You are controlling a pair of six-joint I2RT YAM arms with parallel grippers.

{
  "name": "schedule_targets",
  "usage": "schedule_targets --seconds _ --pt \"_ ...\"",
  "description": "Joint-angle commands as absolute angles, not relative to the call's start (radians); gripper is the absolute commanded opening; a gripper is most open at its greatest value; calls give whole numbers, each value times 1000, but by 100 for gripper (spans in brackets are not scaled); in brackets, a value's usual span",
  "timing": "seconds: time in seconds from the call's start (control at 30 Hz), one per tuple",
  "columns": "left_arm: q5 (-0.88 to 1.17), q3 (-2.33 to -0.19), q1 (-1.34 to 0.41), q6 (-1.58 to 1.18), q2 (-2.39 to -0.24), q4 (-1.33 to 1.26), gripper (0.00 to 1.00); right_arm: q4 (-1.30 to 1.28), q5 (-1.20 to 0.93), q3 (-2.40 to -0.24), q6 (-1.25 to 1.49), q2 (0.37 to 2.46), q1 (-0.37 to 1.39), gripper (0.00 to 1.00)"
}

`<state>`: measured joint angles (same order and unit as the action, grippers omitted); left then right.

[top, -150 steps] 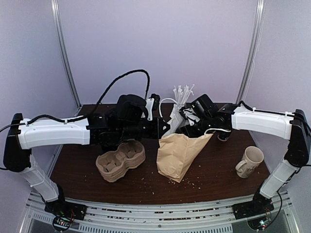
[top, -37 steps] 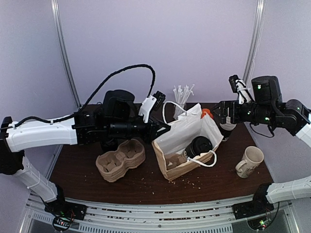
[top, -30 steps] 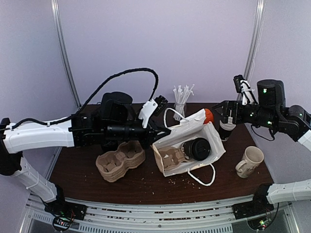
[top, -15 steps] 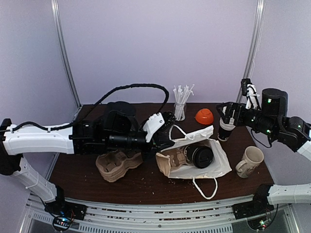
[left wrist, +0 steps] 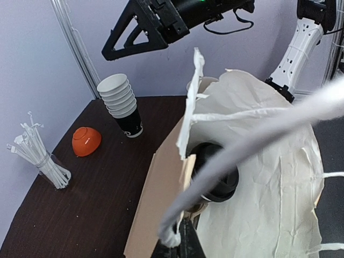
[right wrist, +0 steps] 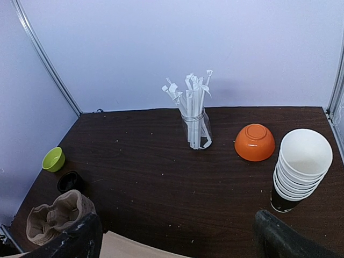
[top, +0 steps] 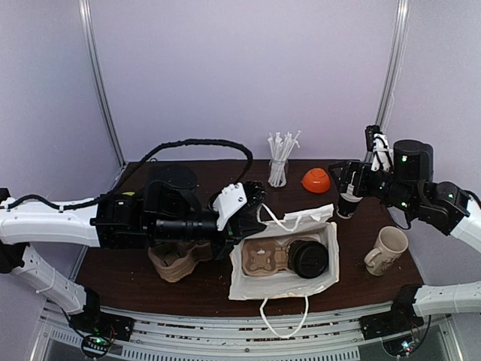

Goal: Pack the takeout coffee

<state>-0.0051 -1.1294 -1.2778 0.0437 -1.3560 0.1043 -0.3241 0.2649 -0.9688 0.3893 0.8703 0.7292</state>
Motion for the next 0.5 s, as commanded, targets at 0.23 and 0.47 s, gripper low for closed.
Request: schedule_targets --seconds 0.23,0.47 --pt "-69 -1085 -1312 95 -1307 -26 0 -289 282 -947 388 880 732 100" --pt "-148 -1062 -1355 154 -1317 -51 0 -276 280 -898 398 879 731 100"
